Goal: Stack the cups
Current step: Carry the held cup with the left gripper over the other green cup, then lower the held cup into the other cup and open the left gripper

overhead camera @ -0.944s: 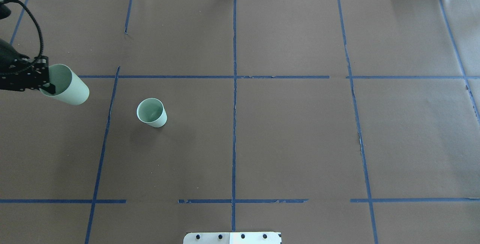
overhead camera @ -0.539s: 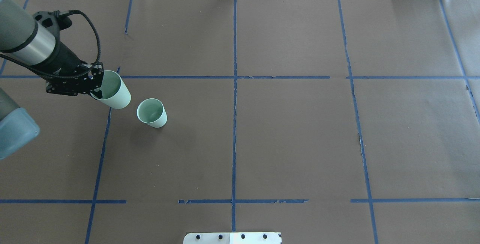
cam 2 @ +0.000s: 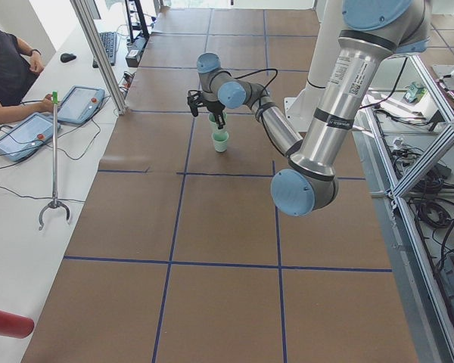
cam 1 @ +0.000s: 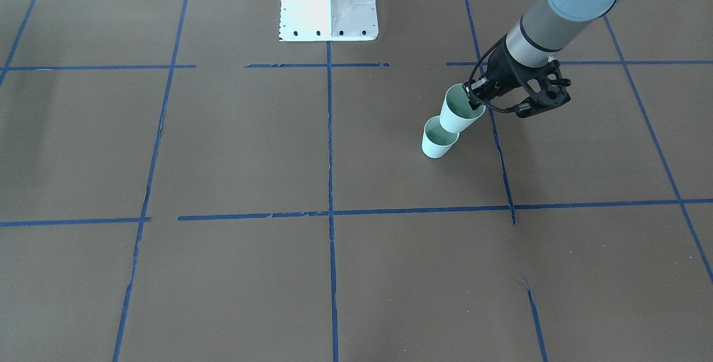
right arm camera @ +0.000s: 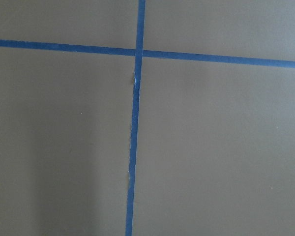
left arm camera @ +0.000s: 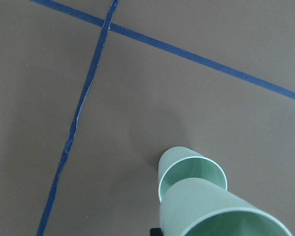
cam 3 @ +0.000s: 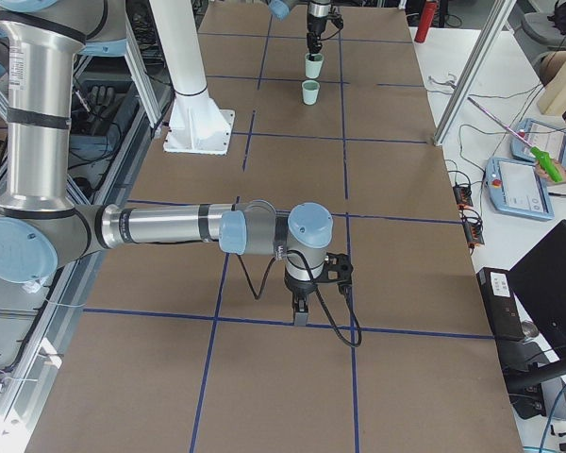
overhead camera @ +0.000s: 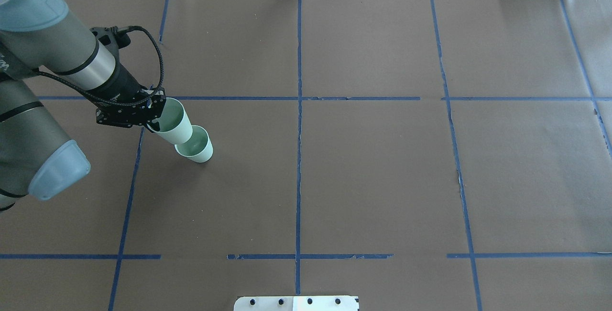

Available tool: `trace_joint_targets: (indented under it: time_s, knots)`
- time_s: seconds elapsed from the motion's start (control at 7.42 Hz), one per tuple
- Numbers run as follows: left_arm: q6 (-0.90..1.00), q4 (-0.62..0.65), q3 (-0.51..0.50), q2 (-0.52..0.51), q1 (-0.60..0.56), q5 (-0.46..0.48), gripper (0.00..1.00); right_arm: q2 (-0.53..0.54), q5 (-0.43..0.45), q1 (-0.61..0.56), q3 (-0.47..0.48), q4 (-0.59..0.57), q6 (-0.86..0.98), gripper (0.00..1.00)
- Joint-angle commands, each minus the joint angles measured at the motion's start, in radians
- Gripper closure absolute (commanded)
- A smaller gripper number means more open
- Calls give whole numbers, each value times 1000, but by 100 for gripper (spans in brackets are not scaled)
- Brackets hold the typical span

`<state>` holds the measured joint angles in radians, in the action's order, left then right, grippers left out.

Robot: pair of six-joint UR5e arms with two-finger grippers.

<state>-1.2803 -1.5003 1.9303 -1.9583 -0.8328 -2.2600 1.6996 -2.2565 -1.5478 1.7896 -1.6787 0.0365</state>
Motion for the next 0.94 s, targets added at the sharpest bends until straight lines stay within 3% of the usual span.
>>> trace_joint_targets:
  time_s: [0.0,0.81]
  knots:
    - [-11,-40,-33,-4,20,22,100,0,0,0,1,-1,-1,0]
    - [-13,-84,-70,-4,34,28,100,0,0,0,1,1,0,0]
